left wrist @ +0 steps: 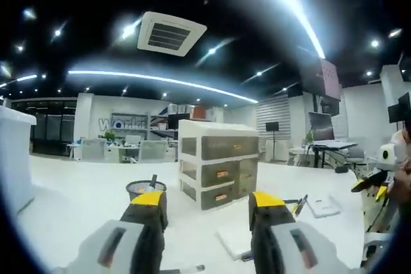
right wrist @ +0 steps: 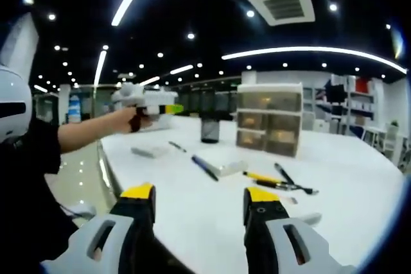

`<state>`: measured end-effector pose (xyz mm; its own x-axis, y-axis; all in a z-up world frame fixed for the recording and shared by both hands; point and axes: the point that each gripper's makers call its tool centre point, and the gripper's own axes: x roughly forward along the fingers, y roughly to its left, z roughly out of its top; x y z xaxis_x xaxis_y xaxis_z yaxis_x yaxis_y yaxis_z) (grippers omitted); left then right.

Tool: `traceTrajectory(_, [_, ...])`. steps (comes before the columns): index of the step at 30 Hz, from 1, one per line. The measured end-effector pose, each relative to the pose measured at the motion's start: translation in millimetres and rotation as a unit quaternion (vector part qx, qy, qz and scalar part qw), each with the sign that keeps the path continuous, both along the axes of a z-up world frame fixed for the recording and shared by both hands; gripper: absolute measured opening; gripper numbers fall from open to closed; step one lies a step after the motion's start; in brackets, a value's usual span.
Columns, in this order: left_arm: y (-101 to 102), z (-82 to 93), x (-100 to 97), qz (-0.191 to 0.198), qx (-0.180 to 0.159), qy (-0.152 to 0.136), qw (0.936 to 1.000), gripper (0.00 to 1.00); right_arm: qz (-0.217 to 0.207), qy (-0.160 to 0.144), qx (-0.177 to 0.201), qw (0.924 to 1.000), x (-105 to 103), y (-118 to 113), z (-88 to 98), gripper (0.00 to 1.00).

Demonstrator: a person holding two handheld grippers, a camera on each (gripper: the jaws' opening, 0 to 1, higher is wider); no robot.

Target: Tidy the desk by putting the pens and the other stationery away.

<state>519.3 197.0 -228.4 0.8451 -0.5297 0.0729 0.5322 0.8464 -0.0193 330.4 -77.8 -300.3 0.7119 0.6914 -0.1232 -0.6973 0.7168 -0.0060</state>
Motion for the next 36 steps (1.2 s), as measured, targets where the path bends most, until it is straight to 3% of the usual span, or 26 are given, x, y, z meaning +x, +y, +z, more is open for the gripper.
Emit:
traceTrajectory(14, [-2.7,-35.3,-67.2,-0.027,0.000,0.035,0.9990,0.60,-0.007,0.002,0.001,1.0000,1.9,-6.2,-2.4,0.52])
traceTrajectory(23, [-9.6,-47.0,-106.7,-0.052,-0.002,0.047,0.9975,0.61,-0.008,0.004,0.007,0.9999,1.9,-6.5,-3.0,0.52])
traceTrajectory(36, [-17.5,-61.2,-157.4,-0.053,0.005,0.057,0.9969,0.65,-0.007,0.008,0.006,0.9999,2.6,-5.2,-7.2,0.52])
